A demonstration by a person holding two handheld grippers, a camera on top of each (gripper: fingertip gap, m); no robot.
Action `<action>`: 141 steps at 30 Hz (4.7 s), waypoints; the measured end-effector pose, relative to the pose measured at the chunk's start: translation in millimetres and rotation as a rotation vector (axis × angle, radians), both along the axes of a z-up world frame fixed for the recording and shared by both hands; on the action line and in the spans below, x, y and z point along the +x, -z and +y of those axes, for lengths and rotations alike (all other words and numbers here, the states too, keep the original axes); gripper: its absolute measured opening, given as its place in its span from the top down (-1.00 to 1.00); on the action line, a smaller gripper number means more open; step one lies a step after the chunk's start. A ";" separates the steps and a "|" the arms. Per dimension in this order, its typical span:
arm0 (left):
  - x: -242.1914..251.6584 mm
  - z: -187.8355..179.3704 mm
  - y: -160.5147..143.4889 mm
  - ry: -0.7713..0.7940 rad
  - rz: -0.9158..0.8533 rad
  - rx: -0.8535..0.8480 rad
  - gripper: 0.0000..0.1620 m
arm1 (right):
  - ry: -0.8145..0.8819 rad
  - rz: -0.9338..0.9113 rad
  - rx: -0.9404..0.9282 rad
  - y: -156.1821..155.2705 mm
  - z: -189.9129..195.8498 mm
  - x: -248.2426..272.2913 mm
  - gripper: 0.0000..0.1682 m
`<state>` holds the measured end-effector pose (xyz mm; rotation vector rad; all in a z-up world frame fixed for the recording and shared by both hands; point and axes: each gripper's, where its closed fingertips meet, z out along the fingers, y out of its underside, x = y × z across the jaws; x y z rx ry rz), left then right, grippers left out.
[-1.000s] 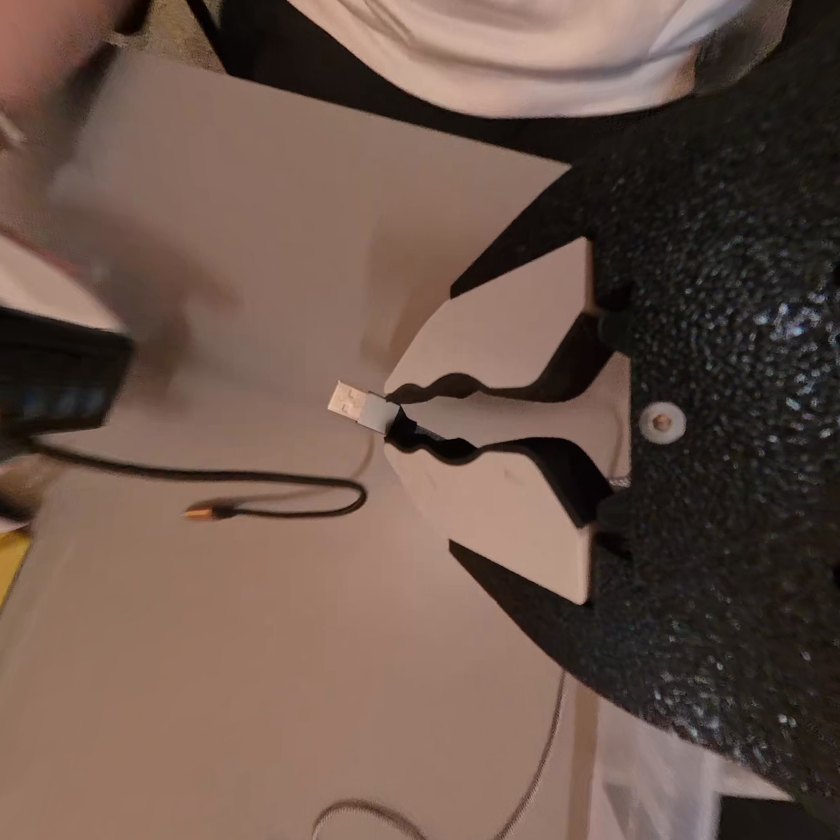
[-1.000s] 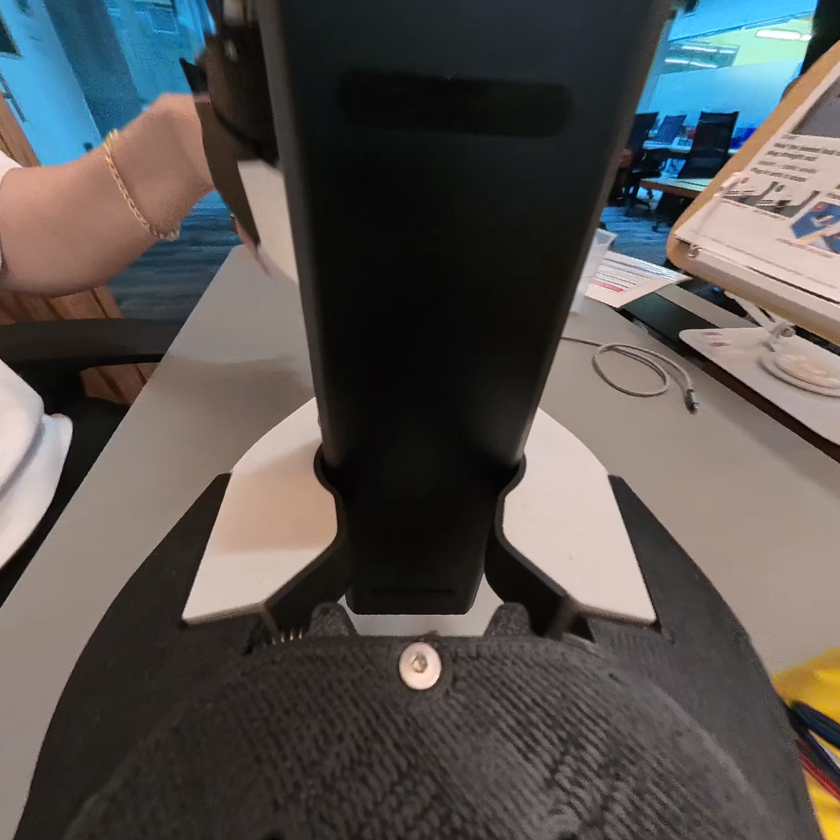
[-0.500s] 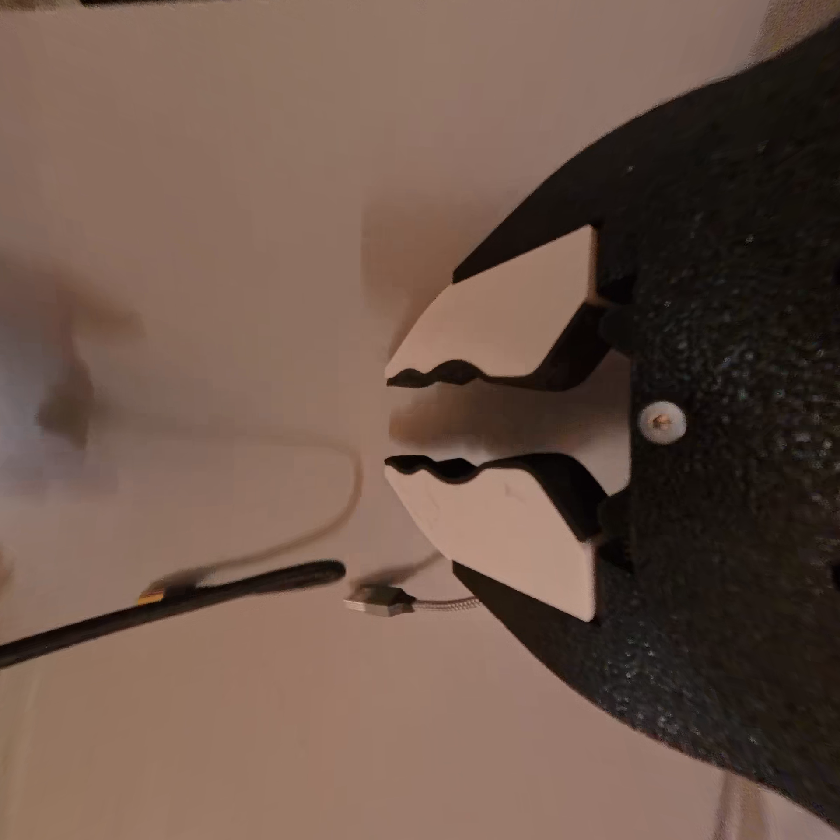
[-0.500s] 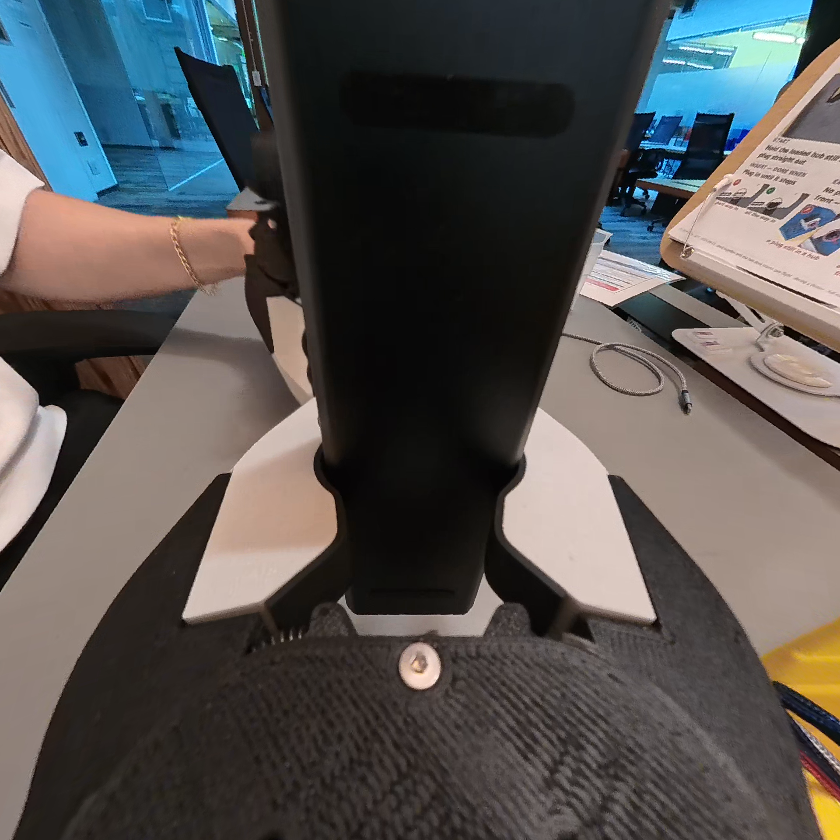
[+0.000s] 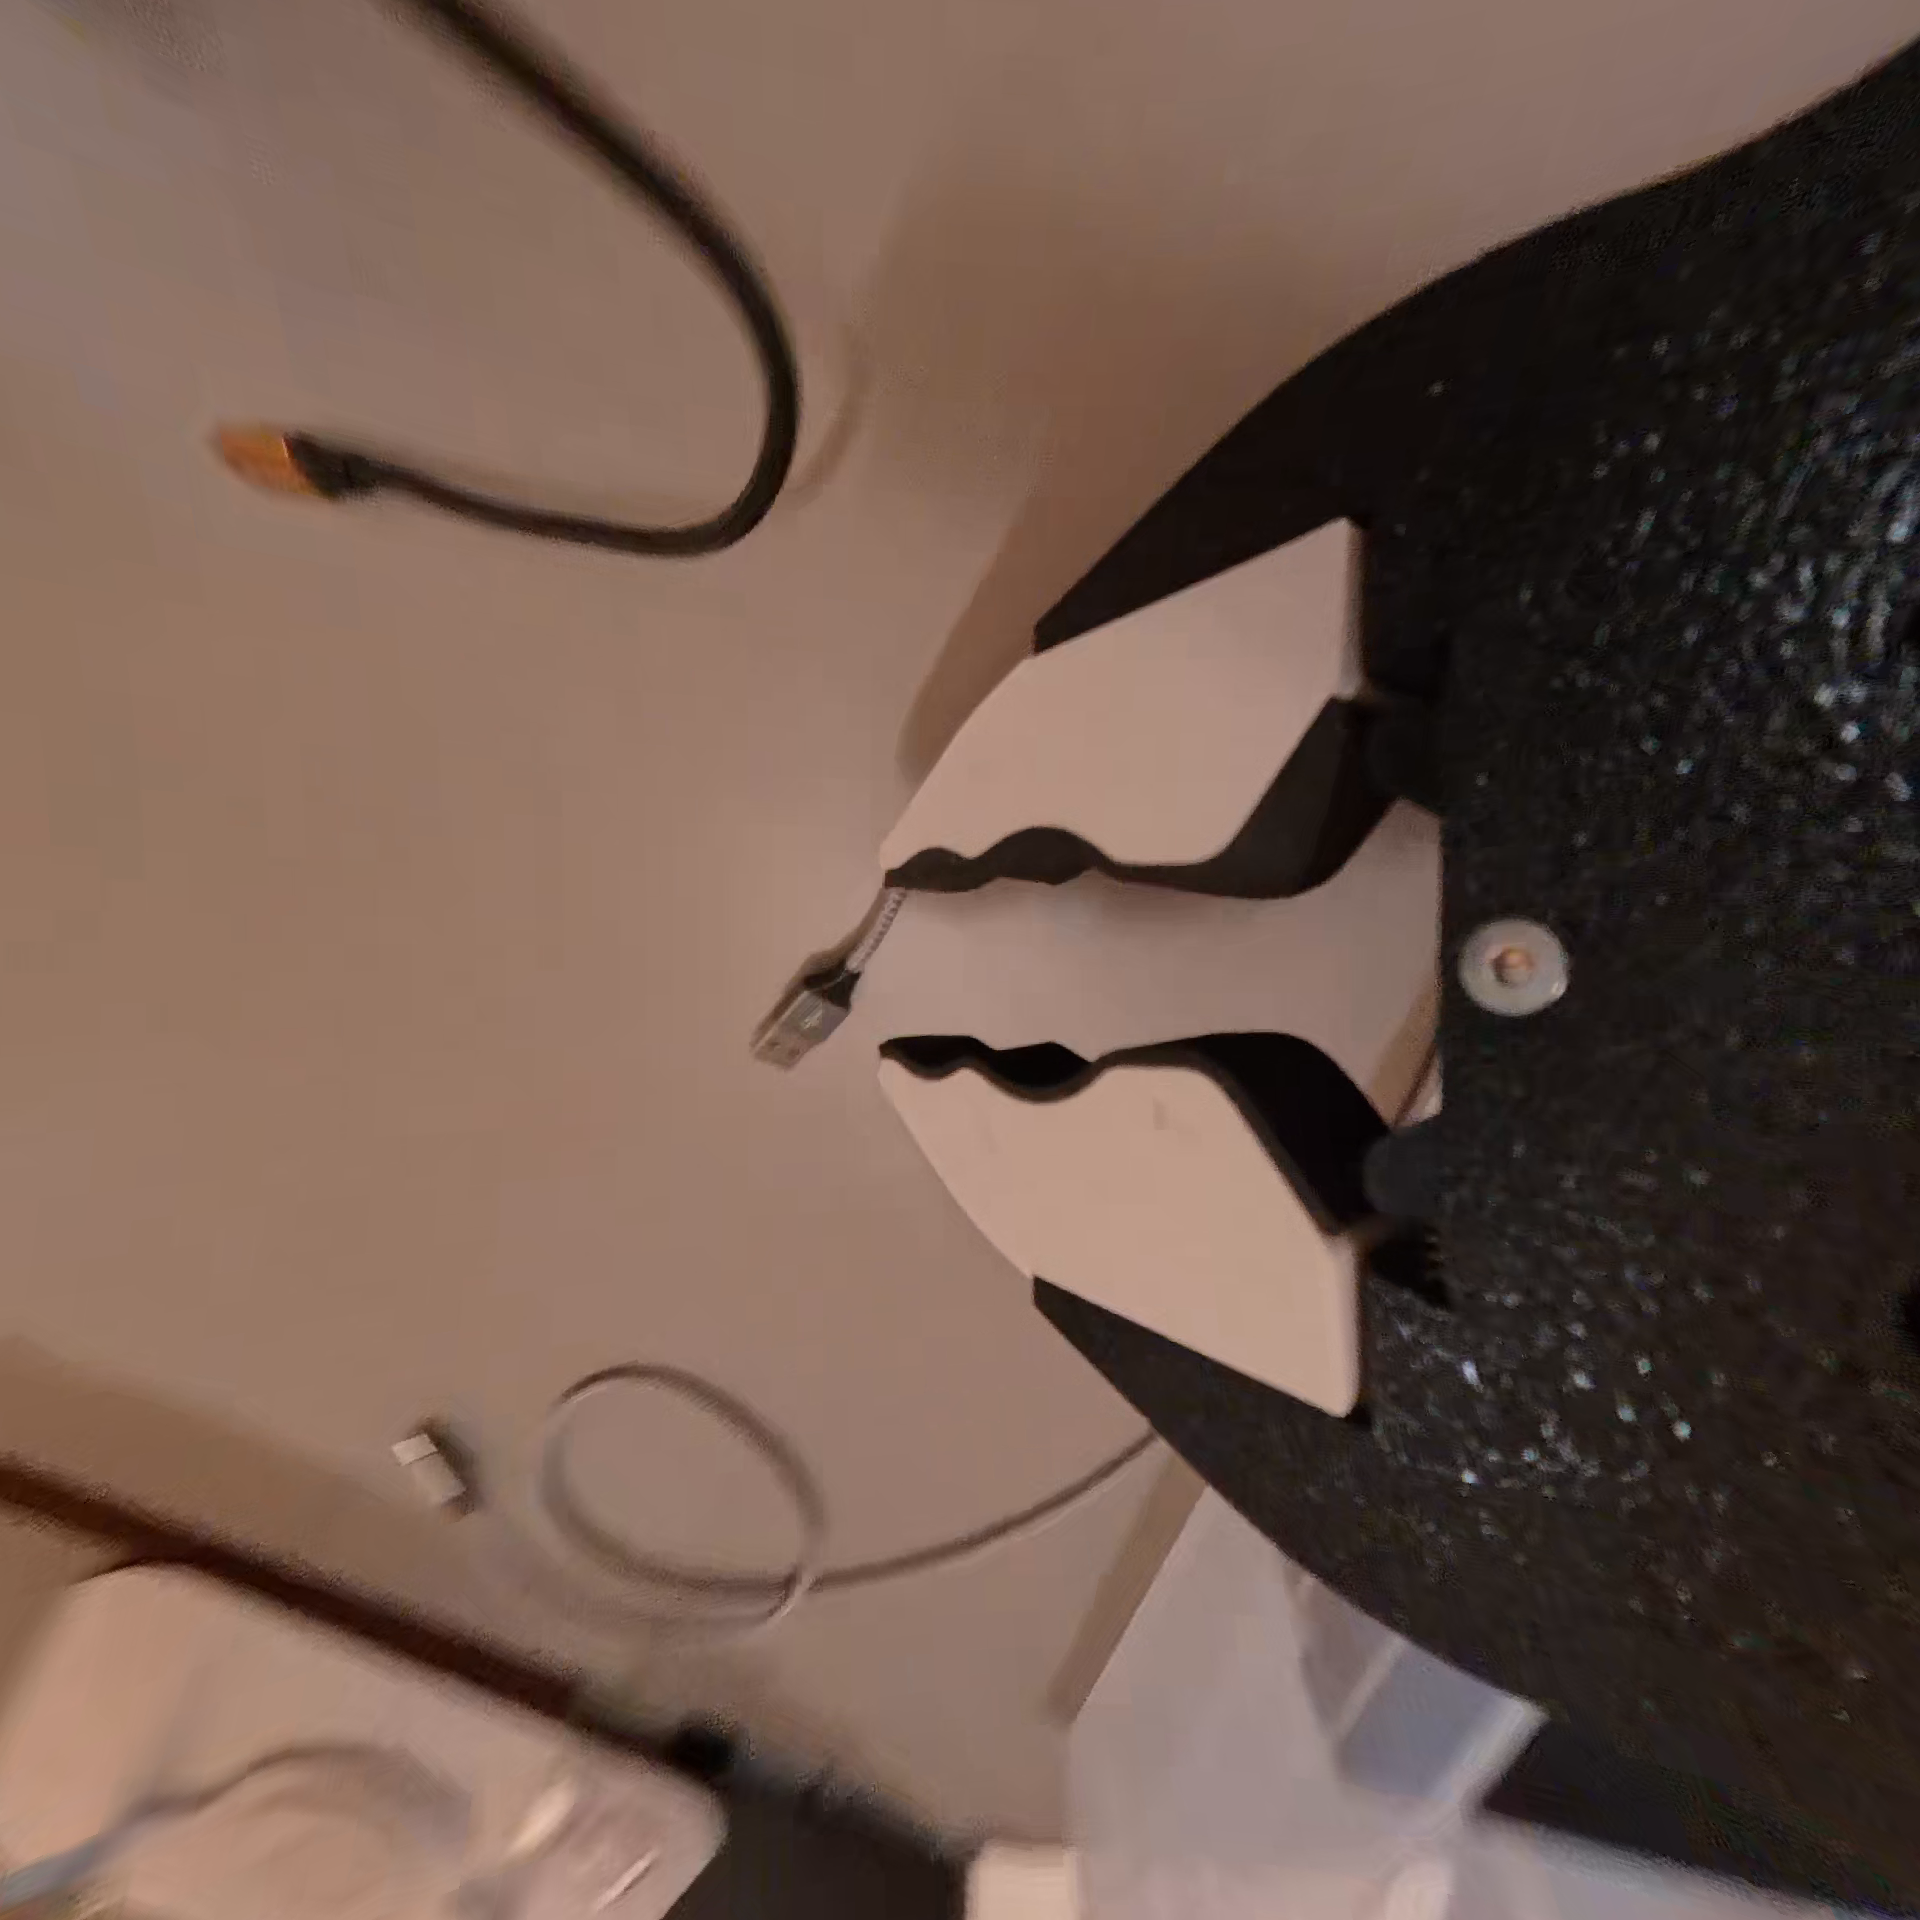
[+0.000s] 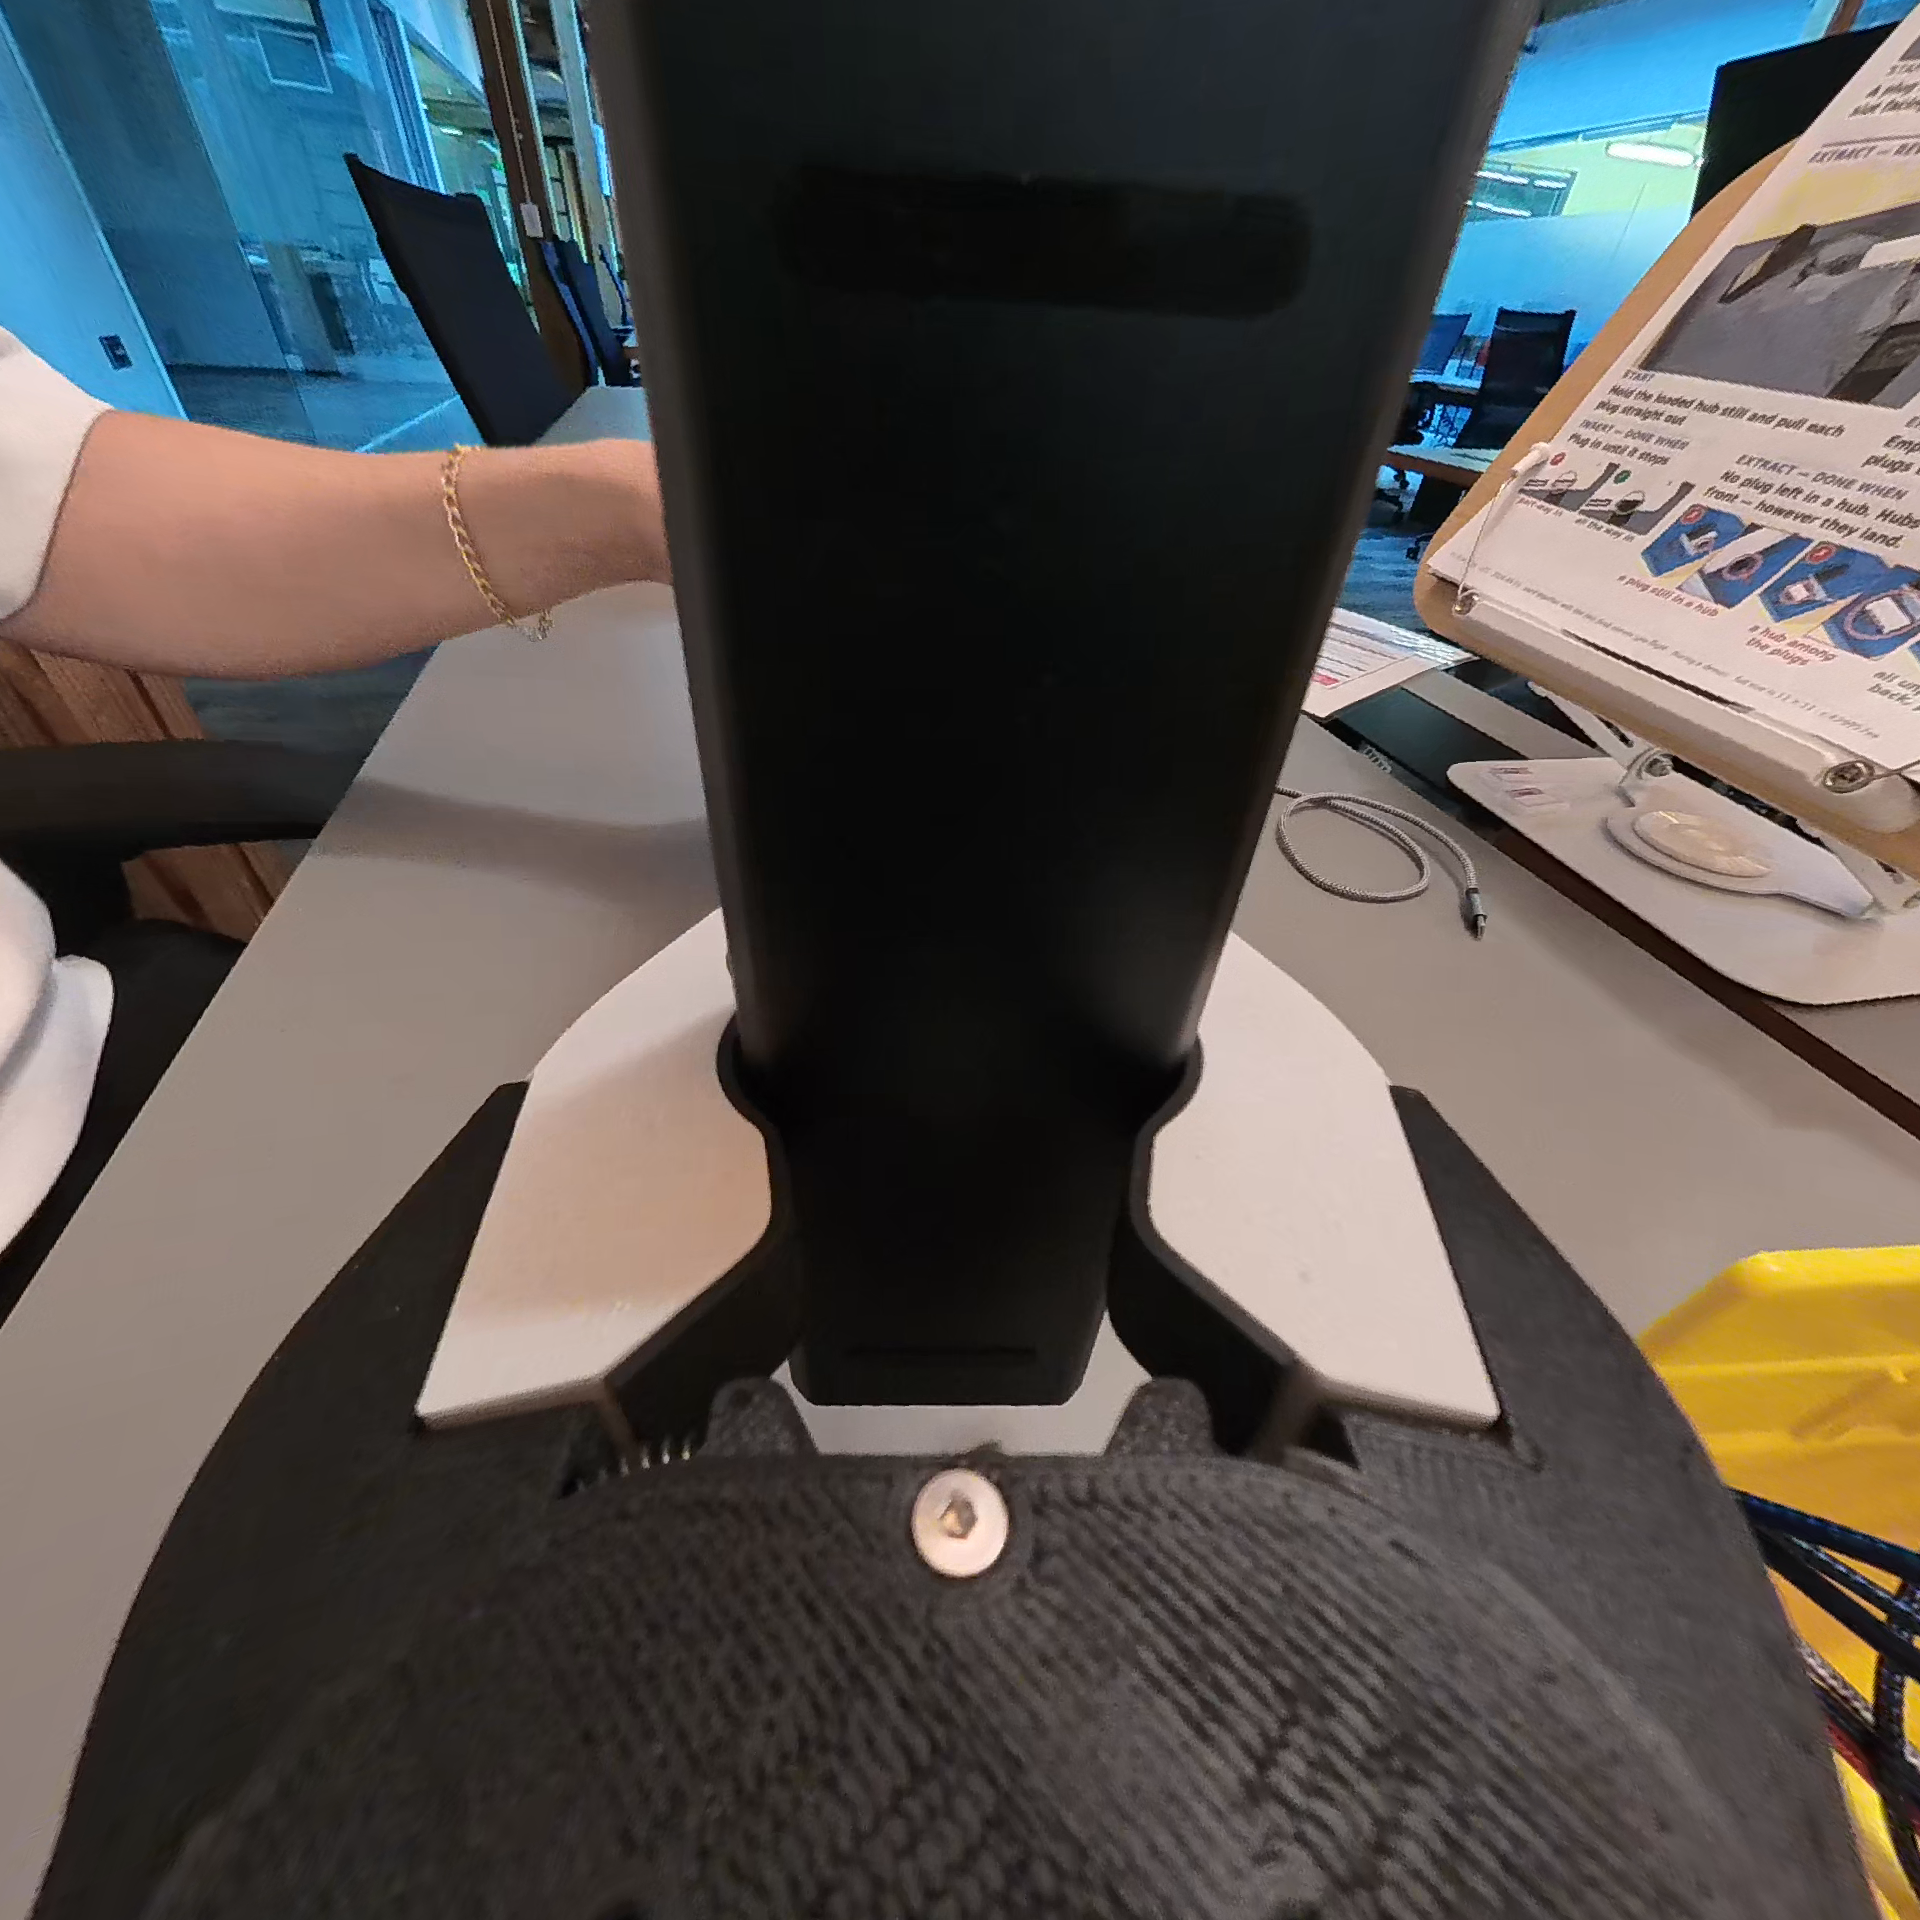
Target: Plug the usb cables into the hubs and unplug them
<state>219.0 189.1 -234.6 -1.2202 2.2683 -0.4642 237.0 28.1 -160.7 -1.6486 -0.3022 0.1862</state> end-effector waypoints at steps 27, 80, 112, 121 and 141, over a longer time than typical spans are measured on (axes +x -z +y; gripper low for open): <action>-133.7 -87.8 -152.9 0.523 0.247 -1.660 0.98 | 0.023 0.005 0.051 -13.3 -13.4 8.9 0.14; -157.7 43.2 41.7 -0.666 0.100 -0.488 0.60 | -0.028 -0.005 0.041 -15.7 -9.9 -5.5 0.14; -88.7 -12.0 46.7 -0.042 -0.037 -0.309 0.95 | -0.048 -0.001 0.031 -8.6 -1.9 -10.7 0.14; -98.9 -29.8 -32.6 0.095 -0.079 -0.363 0.95 | -0.092 0.012 0.006 5.2 15.2 -23.9 0.14; -57.3 -119.4 -80.7 0.392 0.354 -0.389 0.95 | -0.322 0.197 0.052 6.1 31.7 -73.3 0.14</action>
